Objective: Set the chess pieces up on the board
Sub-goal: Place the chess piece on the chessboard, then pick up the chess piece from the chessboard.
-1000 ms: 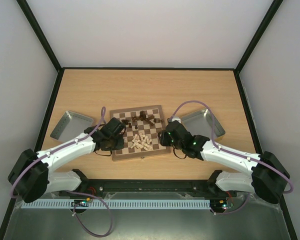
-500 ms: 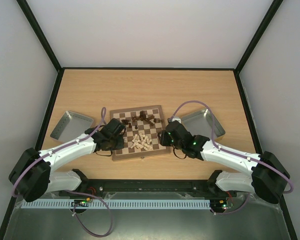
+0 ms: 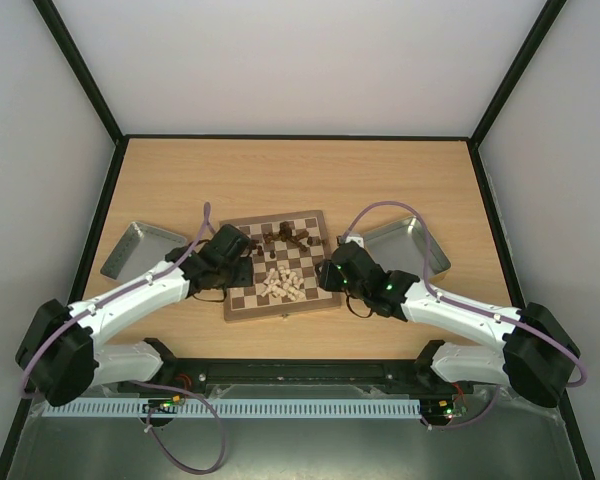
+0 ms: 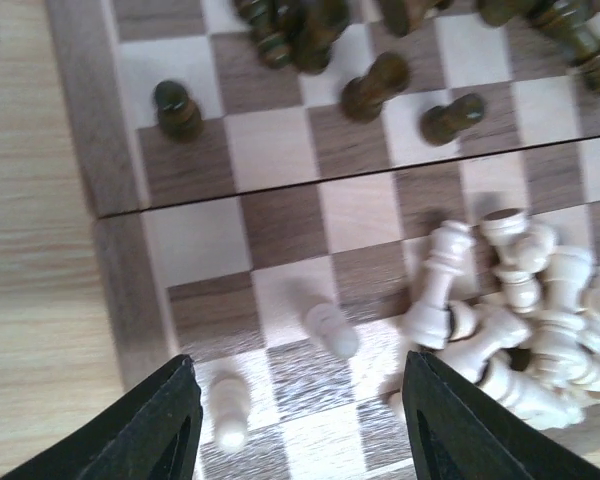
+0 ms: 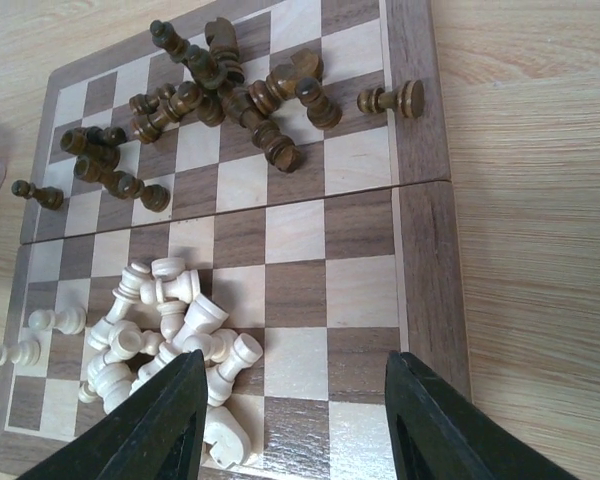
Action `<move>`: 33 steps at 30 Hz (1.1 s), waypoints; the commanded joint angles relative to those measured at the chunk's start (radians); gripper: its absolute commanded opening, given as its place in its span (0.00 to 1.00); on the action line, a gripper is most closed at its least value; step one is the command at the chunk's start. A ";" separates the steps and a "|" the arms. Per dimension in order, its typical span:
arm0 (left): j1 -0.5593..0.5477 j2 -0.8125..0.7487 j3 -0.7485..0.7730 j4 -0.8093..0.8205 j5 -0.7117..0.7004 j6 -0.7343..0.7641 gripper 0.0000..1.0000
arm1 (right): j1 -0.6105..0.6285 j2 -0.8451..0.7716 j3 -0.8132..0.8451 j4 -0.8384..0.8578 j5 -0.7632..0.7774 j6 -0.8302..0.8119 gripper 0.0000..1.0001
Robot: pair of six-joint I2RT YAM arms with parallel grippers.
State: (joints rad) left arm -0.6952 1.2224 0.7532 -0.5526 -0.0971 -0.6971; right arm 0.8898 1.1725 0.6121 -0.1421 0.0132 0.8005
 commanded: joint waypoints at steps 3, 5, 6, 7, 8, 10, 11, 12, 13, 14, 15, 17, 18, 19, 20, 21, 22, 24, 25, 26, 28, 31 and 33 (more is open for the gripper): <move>0.005 0.043 0.048 0.060 0.064 0.051 0.54 | 0.004 -0.006 0.000 0.038 0.085 0.041 0.48; 0.005 0.076 0.058 0.059 0.071 0.051 0.46 | 0.004 -0.011 0.000 0.034 0.101 0.051 0.48; 0.005 0.091 0.063 0.057 0.074 0.051 0.42 | 0.003 -0.014 0.000 0.033 0.108 0.055 0.48; 0.005 0.103 0.066 0.054 0.074 0.051 0.38 | 0.004 -0.015 -0.002 0.033 0.111 0.059 0.48; 0.005 0.109 0.066 0.055 0.074 0.051 0.34 | 0.003 -0.016 -0.002 0.033 0.113 0.061 0.48; 0.005 0.118 0.061 0.058 0.066 0.051 0.29 | 0.004 -0.015 -0.002 0.035 0.113 0.064 0.48; 0.005 0.122 0.059 0.059 0.061 0.051 0.27 | 0.004 -0.014 -0.002 0.037 0.111 0.065 0.47; 0.005 0.126 0.059 0.059 0.056 0.052 0.25 | 0.004 -0.012 -0.002 0.037 0.110 0.066 0.47; 0.005 0.133 0.060 0.057 0.053 0.053 0.25 | 0.004 -0.010 0.000 0.039 0.108 0.066 0.47; 0.005 0.139 0.061 0.057 0.053 0.055 0.25 | 0.004 -0.008 0.002 0.039 0.108 0.066 0.47; 0.005 0.145 0.060 0.058 0.053 0.058 0.24 | 0.003 -0.007 0.003 0.039 0.107 0.067 0.47; 0.005 0.155 0.061 0.061 0.054 0.060 0.25 | 0.003 -0.004 0.003 0.039 0.108 0.068 0.47; 0.005 0.160 0.061 0.063 0.054 0.060 0.25 | 0.004 -0.003 0.003 0.039 0.108 0.069 0.47; 0.005 0.165 0.060 0.064 0.054 0.061 0.25 | 0.004 -0.002 0.003 0.037 0.107 0.069 0.46; 0.005 0.171 0.060 0.065 0.053 0.061 0.25 | 0.004 -0.005 0.002 0.036 0.107 0.071 0.46; 0.005 0.175 0.061 0.064 0.051 0.061 0.26 | 0.004 -0.005 0.002 0.035 0.107 0.071 0.46; 0.005 0.183 0.060 0.063 0.051 0.061 0.26 | 0.004 -0.006 0.000 0.034 0.108 0.073 0.46; 0.005 0.190 0.060 0.066 0.050 0.062 0.27 | 0.004 -0.008 -0.002 0.035 0.109 0.072 0.46; 0.005 0.194 0.061 0.070 0.052 0.064 0.26 | 0.004 -0.009 -0.002 0.035 0.110 0.073 0.46; 0.005 0.196 0.063 0.073 0.054 0.066 0.26 | 0.003 -0.010 -0.002 0.034 0.110 0.072 0.46; 0.005 0.202 0.068 0.075 0.058 0.071 0.23 | 0.004 -0.012 -0.002 0.033 0.110 0.073 0.45; 0.005 0.210 0.079 0.063 0.059 0.079 0.13 | 0.004 -0.016 -0.005 0.031 0.112 0.074 0.44; 0.002 0.211 0.091 0.039 0.057 0.082 0.07 | 0.003 -0.021 -0.008 0.029 0.114 0.076 0.44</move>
State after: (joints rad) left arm -0.6952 1.4212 0.8066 -0.4824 -0.0345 -0.6266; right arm 0.8898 1.1725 0.6121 -0.1215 0.0868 0.8616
